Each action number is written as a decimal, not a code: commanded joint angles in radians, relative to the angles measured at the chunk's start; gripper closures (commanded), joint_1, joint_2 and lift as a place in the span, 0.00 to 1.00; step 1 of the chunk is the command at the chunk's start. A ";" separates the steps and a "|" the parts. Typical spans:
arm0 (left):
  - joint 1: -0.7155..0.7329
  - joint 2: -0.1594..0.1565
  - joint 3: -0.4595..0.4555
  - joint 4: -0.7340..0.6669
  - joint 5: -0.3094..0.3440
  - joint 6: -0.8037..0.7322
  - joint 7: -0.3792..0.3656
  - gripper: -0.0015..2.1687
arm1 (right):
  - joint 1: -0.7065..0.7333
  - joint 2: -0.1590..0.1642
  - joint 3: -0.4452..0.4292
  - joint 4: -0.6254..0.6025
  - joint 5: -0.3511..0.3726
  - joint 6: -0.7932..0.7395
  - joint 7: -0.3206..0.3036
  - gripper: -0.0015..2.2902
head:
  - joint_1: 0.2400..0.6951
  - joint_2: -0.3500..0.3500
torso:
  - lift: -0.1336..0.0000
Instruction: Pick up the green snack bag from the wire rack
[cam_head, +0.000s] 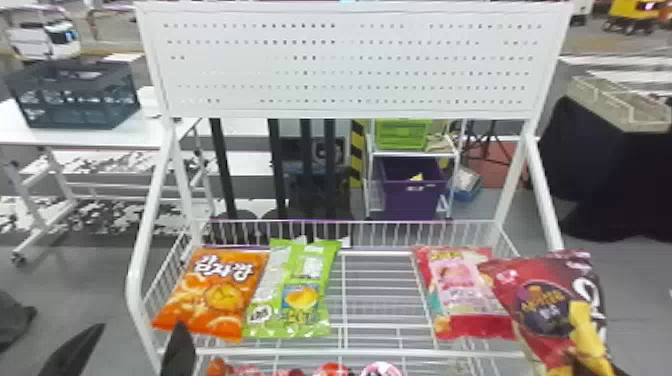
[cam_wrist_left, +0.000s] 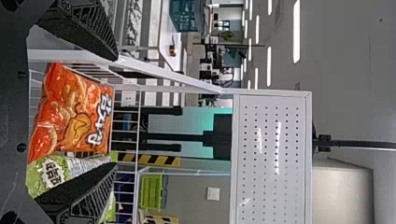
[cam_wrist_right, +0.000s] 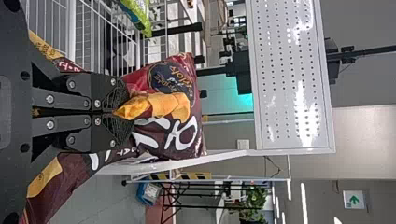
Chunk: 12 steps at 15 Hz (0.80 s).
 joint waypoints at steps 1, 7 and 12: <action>0.002 0.000 0.000 -0.003 0.000 0.000 -0.001 0.04 | 0.000 0.000 0.000 -0.002 0.000 0.000 0.000 0.95 | 0.57 0.50 | 1.00; 0.001 0.000 0.000 -0.003 0.000 0.000 -0.003 0.04 | 0.000 0.002 0.000 -0.002 0.000 -0.003 0.000 0.95 | 0.57 0.50 | 1.00; -0.107 0.000 -0.066 0.085 0.000 0.018 -0.032 0.04 | -0.002 0.003 0.006 0.000 0.005 -0.003 0.000 0.95 | 0.57 0.50 | 1.00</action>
